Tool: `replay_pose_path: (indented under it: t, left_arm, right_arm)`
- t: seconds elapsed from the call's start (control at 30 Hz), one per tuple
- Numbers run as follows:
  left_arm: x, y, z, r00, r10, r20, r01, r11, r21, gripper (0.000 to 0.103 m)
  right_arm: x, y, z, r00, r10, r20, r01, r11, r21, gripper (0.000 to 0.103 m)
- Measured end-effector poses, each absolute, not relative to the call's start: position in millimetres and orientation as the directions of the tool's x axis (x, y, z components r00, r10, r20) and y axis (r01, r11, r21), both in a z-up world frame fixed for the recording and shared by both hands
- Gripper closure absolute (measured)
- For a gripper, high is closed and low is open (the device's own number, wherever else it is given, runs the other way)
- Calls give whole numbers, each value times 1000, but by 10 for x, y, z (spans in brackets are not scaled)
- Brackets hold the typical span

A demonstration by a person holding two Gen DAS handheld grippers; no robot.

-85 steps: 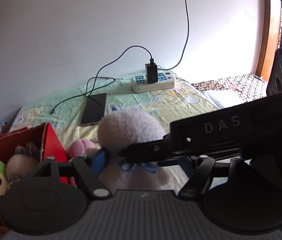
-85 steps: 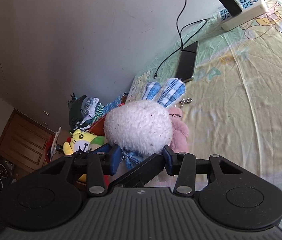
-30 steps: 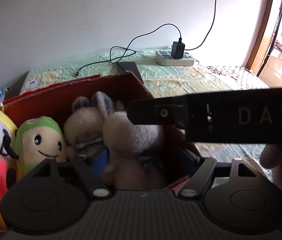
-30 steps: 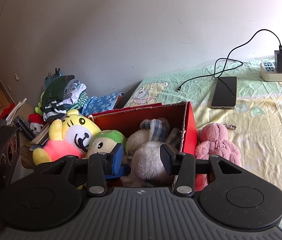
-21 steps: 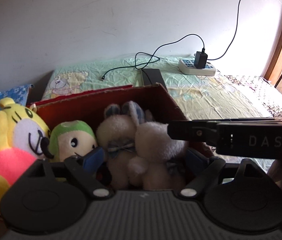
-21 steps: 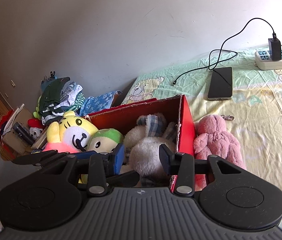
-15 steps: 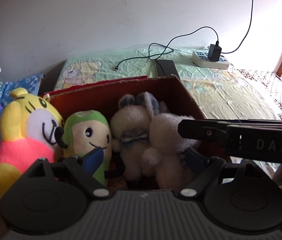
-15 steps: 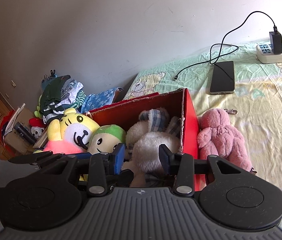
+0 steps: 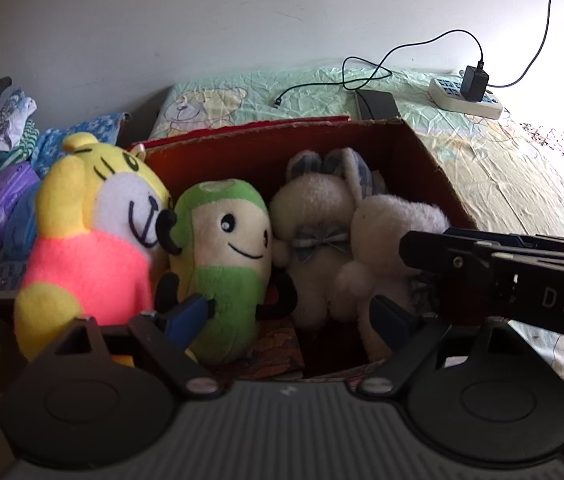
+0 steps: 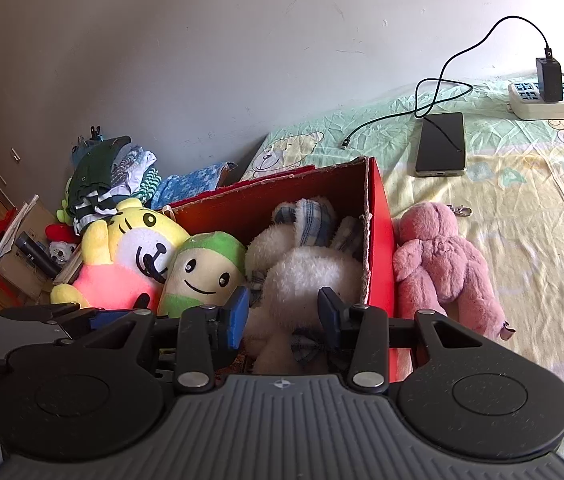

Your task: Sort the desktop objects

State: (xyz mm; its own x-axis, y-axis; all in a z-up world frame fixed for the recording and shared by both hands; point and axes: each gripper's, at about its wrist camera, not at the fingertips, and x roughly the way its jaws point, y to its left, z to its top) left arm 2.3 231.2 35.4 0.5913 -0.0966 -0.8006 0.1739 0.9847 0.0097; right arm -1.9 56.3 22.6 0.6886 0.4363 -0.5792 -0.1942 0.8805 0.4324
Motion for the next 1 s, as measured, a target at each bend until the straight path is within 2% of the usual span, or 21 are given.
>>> replay_pose_path:
  t: [0.33,0.67,1.0]
  left_arm:
    - [24,2337,289,567,-91,-818,161,987,2,11]
    - [4,2362,275,577,-68,-814,125,992,6,5]
    - [15,2411,254,562,-71,-824,96,995,-20,1]
  right_arm:
    - [-53,639,208,695,401,-597,-184,902,391,60]
    - [-88,685,198,720,373,-585,-184,916,357,59]
    - [-105,684,190,732,365,-575,-167,914,369,59]
